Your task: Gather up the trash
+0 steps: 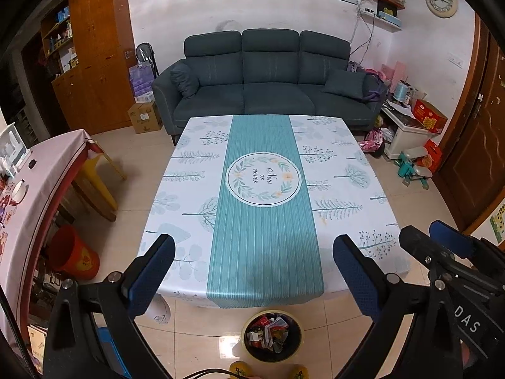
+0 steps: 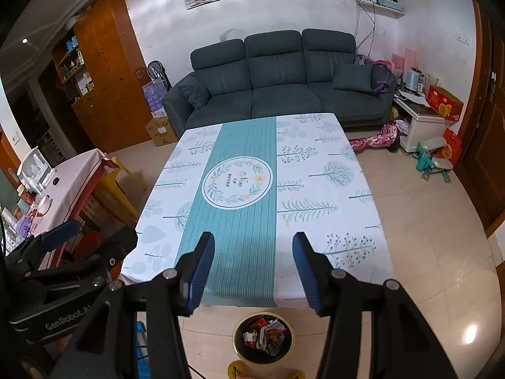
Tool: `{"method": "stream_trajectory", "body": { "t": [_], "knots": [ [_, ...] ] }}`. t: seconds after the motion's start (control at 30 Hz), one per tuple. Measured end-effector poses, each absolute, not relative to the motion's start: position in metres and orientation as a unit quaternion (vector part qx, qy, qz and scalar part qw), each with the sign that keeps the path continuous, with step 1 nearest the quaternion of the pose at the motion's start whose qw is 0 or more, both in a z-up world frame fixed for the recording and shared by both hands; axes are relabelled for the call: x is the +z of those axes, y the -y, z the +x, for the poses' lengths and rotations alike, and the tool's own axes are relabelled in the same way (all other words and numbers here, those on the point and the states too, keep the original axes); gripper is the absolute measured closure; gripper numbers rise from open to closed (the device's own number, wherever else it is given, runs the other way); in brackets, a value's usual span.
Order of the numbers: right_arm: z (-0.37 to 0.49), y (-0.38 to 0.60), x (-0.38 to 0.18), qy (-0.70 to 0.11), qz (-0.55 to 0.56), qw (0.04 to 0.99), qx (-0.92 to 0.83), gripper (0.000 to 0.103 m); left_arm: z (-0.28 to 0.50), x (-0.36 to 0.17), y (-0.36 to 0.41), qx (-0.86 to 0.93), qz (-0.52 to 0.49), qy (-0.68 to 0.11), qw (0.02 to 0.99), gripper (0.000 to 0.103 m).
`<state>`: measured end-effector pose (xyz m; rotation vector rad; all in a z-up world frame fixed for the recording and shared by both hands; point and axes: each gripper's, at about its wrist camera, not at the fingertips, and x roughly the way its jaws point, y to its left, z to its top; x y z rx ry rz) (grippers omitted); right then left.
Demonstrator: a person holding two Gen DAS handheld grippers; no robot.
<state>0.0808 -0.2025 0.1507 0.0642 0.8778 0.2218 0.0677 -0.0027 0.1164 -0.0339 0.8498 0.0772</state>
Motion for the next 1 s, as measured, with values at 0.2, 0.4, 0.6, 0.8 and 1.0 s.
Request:
{"method": "stream_trajectory", "body": {
  "t": [0.2, 0.4, 0.6, 0.8, 1.0],
  "knots": [
    [0.0812, 0.2015, 0.152, -0.42, 0.031, 0.901, 0.109, 0.051, 0.0682, 0.1166, -0.0002, 0.04, -0.019, -0.413, 0.91, 0.004],
    [0.0813, 0.1986, 0.1528, -0.418, 0.03, 0.901, 0.111, 0.051, 0.07, 0.1144, -0.0016, 0.046, -0.018, -0.417, 0.908, 0.004],
    [0.0801, 0.1977, 0.1529, -0.419, 0.031, 0.901, 0.11, 0.051, 0.0732, 0.1124, 0.0006, 0.047, -0.017, -0.42, 0.906, 0.004],
    [0.0808, 0.1967, 0.1525, -0.419, 0.03, 0.9, 0.111, 0.051, 0.0755, 0.1106, 0.0019, 0.048, -0.016, -0.423, 0.905, 0.004],
    [0.0811, 0.1968, 0.1515, -0.42, 0.03, 0.9, 0.11, 0.051, 0.0767, 0.1088, 0.0026, 0.05, -0.014, -0.426, 0.903, 0.004]
  ]
}}
